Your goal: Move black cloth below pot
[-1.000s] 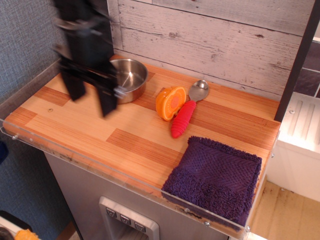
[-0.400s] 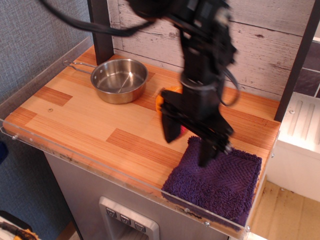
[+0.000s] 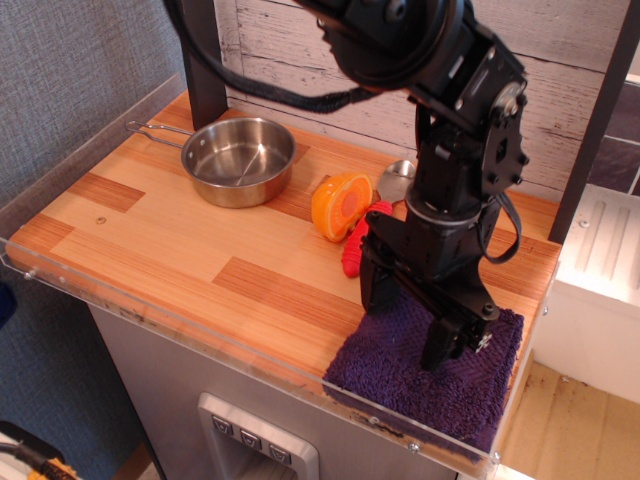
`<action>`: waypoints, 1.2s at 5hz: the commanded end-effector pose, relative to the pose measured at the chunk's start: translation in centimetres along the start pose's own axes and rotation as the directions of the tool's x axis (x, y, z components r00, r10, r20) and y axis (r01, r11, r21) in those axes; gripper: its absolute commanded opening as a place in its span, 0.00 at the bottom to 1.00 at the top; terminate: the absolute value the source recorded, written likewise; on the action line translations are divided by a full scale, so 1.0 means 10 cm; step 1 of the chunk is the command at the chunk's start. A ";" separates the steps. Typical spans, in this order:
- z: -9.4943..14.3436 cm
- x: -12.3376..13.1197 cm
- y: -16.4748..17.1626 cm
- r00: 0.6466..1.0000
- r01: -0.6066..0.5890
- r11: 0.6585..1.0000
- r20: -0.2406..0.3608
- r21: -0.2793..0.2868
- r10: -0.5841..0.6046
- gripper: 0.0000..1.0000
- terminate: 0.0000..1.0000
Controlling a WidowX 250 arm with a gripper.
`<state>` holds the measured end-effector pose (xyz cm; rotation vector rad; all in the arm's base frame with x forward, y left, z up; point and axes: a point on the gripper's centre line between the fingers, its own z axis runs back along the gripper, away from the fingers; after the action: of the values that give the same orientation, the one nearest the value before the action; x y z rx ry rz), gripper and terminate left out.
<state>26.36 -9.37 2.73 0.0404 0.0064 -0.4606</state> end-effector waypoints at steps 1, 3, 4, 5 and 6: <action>-0.18 -0.08 -0.06 0.996 0.038 0.999 0.076 -0.005 -0.037 1.00 0.00; -0.29 -0.30 0.04 0.993 0.110 0.993 0.044 0.037 -0.112 1.00 0.00; -0.25 -0.42 0.18 0.989 0.139 0.990 0.042 0.039 -0.140 1.00 0.00; -0.25 -0.57 0.48 0.982 0.181 0.983 0.039 0.043 -0.183 1.00 0.00; -0.22 -0.71 0.89 0.981 0.187 0.982 0.059 0.016 -0.187 1.00 0.00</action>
<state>24.71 1.38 1.14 0.0322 -0.0645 -0.6618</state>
